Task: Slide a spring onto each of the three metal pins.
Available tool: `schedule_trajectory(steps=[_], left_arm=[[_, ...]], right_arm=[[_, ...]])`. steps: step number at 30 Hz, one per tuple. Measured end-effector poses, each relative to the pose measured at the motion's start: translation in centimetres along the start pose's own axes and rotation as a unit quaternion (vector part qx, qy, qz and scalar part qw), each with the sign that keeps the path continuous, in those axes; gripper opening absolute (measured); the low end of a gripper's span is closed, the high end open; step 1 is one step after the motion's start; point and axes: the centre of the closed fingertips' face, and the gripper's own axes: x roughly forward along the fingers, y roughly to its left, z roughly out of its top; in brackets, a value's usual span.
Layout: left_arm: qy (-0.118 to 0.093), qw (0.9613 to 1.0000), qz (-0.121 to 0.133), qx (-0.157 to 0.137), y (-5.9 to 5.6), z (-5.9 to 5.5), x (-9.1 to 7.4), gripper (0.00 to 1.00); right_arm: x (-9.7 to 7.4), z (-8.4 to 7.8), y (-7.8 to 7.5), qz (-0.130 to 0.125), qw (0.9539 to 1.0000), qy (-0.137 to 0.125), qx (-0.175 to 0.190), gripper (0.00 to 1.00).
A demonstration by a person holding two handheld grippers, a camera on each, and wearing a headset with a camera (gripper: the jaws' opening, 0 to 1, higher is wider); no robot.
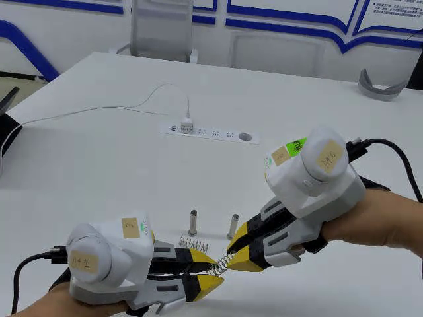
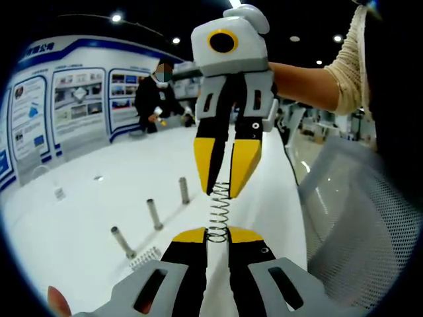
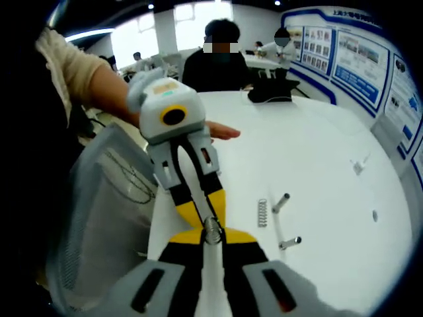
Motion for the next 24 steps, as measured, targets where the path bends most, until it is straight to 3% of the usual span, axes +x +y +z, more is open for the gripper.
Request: schedule_trajectory(steps=[13,24], left_arm=[[-0.007,0.9999,0.005,-0.008,0.1,0.3,0.3,0.11],[-0.026,0.9993,0.013,-0.022,0.5,0.9,0.1,0.11]], right_arm=[[0.6,2.1,0.1,-0.021,0.9981,-0.058,0.007,0.11],[0.1,2.6,-0.5,-0.038,0.9968,-0.071,0.008,0.11]])
